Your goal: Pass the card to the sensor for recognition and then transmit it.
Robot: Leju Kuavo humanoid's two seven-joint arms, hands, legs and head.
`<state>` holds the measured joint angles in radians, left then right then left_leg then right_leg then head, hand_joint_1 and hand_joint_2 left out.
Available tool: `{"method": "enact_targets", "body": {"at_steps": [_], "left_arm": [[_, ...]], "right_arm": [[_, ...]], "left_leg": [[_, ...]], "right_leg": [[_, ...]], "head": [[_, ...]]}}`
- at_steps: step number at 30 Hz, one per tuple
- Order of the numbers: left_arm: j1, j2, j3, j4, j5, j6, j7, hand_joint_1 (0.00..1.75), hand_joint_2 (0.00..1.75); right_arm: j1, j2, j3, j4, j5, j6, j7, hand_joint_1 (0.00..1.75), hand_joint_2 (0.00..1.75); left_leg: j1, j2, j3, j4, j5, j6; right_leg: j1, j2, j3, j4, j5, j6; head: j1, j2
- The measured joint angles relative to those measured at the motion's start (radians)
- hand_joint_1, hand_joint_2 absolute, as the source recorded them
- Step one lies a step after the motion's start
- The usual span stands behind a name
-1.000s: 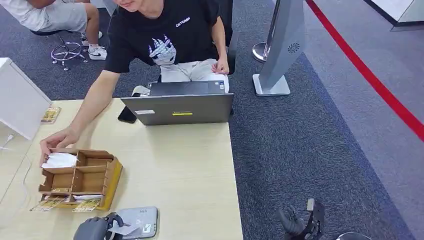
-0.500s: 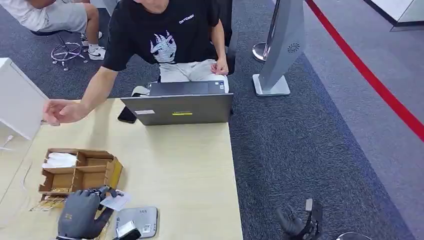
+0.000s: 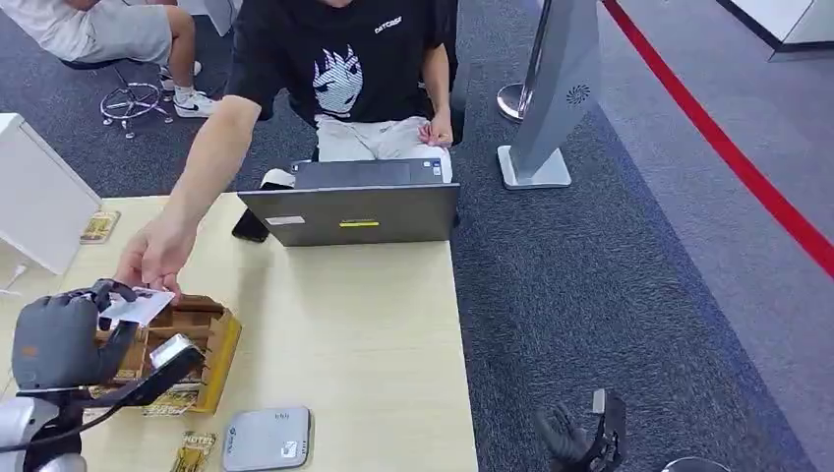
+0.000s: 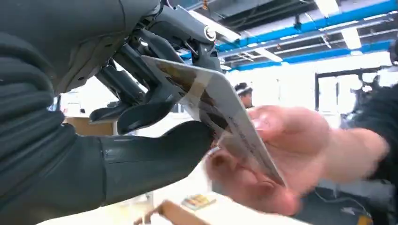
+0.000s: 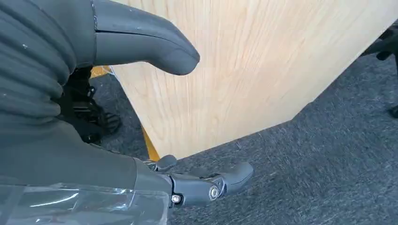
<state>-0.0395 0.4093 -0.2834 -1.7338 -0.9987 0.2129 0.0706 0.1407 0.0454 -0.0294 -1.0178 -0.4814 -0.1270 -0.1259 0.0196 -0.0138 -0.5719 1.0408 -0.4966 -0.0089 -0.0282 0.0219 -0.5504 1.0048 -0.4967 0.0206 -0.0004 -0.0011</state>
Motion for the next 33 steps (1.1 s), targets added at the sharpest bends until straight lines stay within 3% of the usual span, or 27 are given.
{"method": "enact_targets", "body": {"at_steps": [5,6,7,25,33], "left_arm": [[-0.03,0.008,0.061,0.014,0.02,0.002,0.0,1.75,1.75],[-0.03,0.009,0.066,0.014,0.022,0.002,0.0,0.26,1.75],[-0.03,0.011,0.075,0.015,0.025,0.003,0.0,0.0,1.75],[0.014,0.013,0.095,-0.01,0.0,-0.005,-0.046,0.0,1.75],[0.081,0.003,-0.007,-0.068,-0.056,-0.041,-0.063,0.0,1.75]], "right_arm": [[0.0,-0.003,0.002,0.008,0.0,0.0,0.0,0.0,1.75],[0.0,-0.003,0.002,0.009,0.0,0.001,0.0,0.0,1.75],[0.0,-0.003,0.002,0.01,0.001,0.001,0.0,0.0,1.75],[0.004,-0.004,0.002,0.01,0.018,0.001,0.002,0.0,1.75],[0.006,-0.004,0.001,0.009,0.019,0.006,0.002,0.0,1.75]], "left_leg": [[0.0,0.001,0.0,0.0,0.0,0.0],[0.0,0.001,0.0,0.0,0.0,0.0],[0.0,0.001,0.0,0.0,0.0,0.0],[0.0,0.001,0.0,0.0,0.0,0.0],[0.0,0.001,0.0,0.0,0.0,0.0]], "right_leg": [[0.0,0.001,0.0,0.0,0.0,0.0],[0.0,0.001,0.0,0.0,0.0,0.0],[0.0,0.001,0.0,0.0,0.0,0.0],[0.0,0.001,0.0,0.0,0.0,0.0],[0.0,0.001,-0.001,0.0,0.0,0.0]], "head": [[0.0,0.0],[0.0,0.0],[0.0,0.0],[0.0,0.0],[0.0,0.0]]}}
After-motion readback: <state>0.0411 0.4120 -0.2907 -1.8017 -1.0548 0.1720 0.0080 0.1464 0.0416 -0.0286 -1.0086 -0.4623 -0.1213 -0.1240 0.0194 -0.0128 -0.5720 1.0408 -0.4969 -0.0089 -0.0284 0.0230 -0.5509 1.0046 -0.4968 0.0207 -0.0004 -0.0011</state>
